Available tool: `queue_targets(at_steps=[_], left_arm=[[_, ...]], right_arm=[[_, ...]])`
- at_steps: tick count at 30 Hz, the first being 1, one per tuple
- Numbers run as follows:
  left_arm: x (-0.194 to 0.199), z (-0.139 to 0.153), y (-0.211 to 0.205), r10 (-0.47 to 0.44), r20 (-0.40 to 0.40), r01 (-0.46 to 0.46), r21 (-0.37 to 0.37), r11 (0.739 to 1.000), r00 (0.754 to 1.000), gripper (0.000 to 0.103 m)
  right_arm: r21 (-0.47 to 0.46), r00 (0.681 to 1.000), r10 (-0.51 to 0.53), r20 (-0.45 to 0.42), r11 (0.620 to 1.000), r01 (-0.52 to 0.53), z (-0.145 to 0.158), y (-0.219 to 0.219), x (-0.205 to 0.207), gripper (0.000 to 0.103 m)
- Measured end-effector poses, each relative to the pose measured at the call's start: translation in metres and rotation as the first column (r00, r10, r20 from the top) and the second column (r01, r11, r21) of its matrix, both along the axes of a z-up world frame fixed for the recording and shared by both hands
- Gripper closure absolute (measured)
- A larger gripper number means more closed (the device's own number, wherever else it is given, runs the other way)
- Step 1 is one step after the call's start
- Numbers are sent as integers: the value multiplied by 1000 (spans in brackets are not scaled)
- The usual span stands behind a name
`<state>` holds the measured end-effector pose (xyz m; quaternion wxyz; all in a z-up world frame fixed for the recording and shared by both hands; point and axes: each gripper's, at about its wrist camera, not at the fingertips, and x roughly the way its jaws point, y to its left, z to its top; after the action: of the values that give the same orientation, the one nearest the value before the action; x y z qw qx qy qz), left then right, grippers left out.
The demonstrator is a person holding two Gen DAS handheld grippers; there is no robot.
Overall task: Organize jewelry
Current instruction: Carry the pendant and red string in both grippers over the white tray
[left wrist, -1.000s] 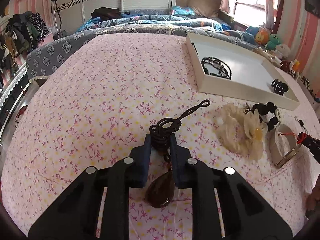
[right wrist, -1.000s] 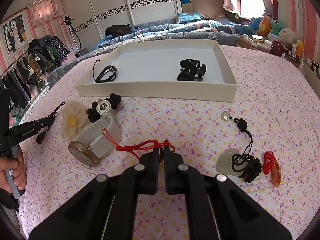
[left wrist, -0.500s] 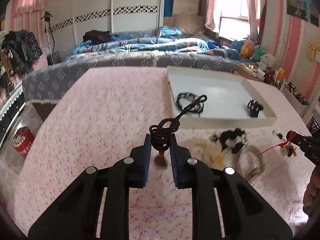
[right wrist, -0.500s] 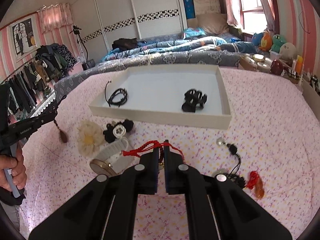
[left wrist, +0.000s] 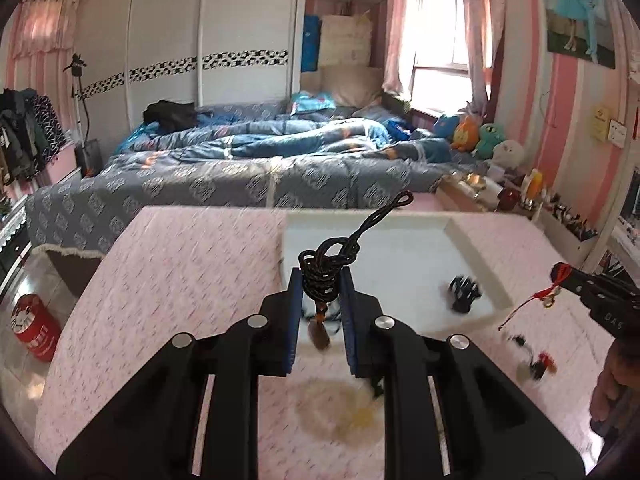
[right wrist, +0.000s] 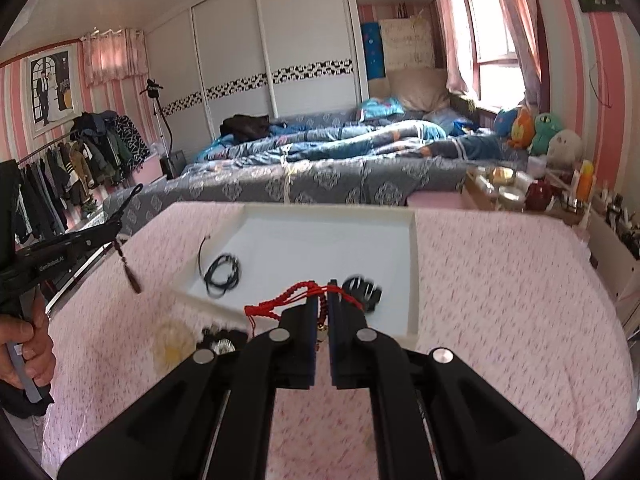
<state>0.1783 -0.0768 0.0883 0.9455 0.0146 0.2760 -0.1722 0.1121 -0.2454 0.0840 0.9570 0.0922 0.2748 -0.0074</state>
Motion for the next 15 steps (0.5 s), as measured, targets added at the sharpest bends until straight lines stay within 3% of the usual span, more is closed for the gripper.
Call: queue_targets(at_steps=[6, 15], left_arm=[[26, 7, -32, -42, -9, 41, -33, 999, 999, 86], [67, -15, -62, -102, -51, 97, -100, 990, 993, 86]], right_arm=[[33, 1000, -13, 29, 999, 12, 12, -18, 32, 99], [70, 1000, 18, 5, 997, -18, 4, -29, 102, 99]])
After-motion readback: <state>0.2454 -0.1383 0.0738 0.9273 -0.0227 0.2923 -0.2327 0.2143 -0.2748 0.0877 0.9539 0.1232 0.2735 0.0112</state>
